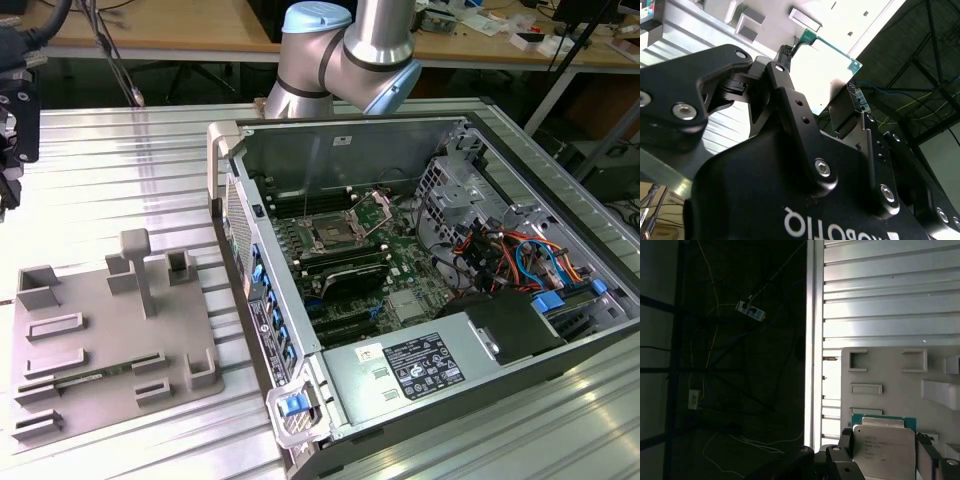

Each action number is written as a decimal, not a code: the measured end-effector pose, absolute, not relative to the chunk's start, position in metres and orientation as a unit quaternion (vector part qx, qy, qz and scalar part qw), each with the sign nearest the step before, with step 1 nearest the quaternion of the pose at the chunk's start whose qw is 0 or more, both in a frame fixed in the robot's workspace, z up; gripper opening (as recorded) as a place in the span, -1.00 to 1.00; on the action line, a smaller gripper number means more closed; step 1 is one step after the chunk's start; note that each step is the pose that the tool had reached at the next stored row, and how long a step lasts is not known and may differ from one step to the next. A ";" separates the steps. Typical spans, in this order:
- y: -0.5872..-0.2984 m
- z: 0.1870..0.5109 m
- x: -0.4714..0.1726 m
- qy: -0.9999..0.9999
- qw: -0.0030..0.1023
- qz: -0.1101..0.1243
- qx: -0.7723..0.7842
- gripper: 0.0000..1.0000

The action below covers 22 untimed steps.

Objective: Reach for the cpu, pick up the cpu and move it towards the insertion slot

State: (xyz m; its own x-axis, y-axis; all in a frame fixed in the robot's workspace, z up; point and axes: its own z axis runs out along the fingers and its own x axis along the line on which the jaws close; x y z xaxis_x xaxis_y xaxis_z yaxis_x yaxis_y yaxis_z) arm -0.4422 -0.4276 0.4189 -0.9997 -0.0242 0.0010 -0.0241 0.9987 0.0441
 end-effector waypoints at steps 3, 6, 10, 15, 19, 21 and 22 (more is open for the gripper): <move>-0.428 0.420 -0.442 -1.000 0.001 -0.022 0.012 0.09; -0.428 0.420 -0.442 -1.000 0.001 -0.022 0.012 0.09; -0.428 0.420 -0.442 -1.000 0.001 -0.022 0.012 0.09; -0.427 0.419 -0.421 -1.000 0.001 -0.020 0.012 0.09; -0.427 0.418 -0.406 -1.000 0.001 -0.019 0.012 0.09; -0.427 0.418 -0.397 -1.000 0.001 -0.019 0.012 0.09; -0.427 0.418 -0.393 -1.000 0.001 -0.019 0.012 0.09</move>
State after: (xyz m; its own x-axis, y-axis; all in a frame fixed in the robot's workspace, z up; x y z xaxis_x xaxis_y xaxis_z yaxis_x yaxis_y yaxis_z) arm -0.3930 -0.4271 0.4175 -0.9997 -0.0242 0.0012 -0.0241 0.9990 0.0374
